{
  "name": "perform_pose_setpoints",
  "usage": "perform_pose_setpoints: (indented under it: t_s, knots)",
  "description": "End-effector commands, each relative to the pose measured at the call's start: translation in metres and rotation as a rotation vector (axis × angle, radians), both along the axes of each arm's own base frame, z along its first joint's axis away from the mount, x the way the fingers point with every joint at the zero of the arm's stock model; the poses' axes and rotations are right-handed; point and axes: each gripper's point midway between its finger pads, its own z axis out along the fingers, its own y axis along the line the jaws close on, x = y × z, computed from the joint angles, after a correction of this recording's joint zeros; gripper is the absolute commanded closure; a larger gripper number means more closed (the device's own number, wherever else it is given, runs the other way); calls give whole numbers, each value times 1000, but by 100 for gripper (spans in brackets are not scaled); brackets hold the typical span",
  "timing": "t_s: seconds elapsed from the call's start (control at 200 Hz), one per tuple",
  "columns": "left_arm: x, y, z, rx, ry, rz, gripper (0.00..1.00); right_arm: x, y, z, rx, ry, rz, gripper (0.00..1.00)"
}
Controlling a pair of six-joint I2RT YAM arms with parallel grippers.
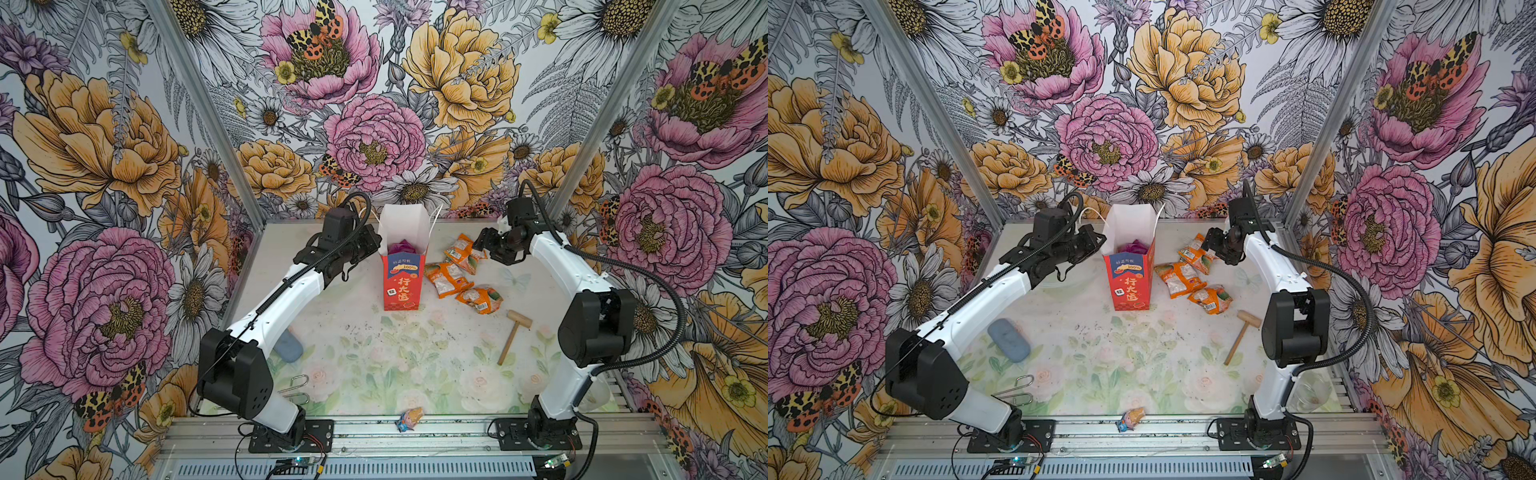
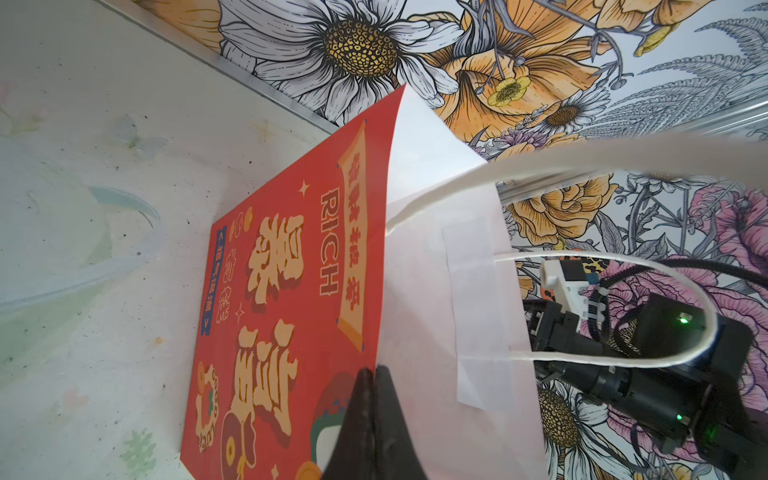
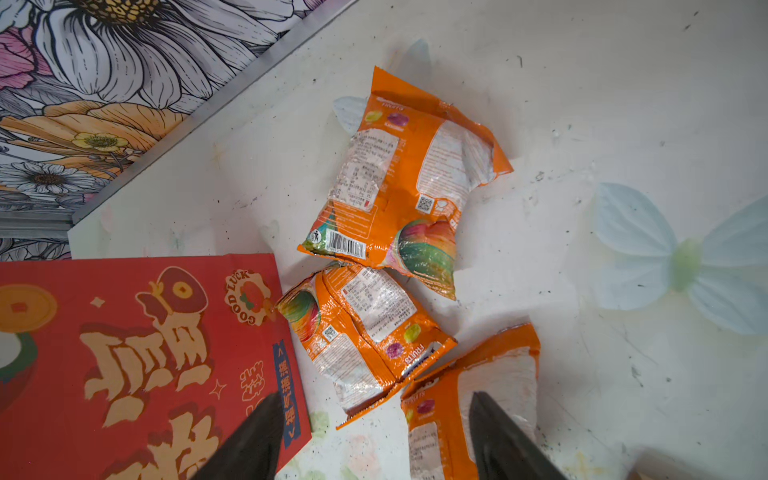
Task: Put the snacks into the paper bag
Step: 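Move the right gripper over the orange snack packets beside the bag, then lower the right gripper and grasp the farthest orange snack packet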
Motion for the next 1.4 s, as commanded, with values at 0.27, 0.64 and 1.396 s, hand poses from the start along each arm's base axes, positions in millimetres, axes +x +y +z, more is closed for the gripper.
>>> perform_pose_setpoints:
  t_s: [0.27, 0.64, 1.396]
  knots:
    - [5, -2, 20, -25, -58, 3, 100, 39, -2, -9, 100, -42, -109, 27]
    - [8, -2, 20, -30, -56, -1, 100, 56, -10, -50, 113, 14, -182, 27]
    - [6, -4, 24, -14, -87, -14, 100, 85, -6, -85, 146, 48, -213, 26]
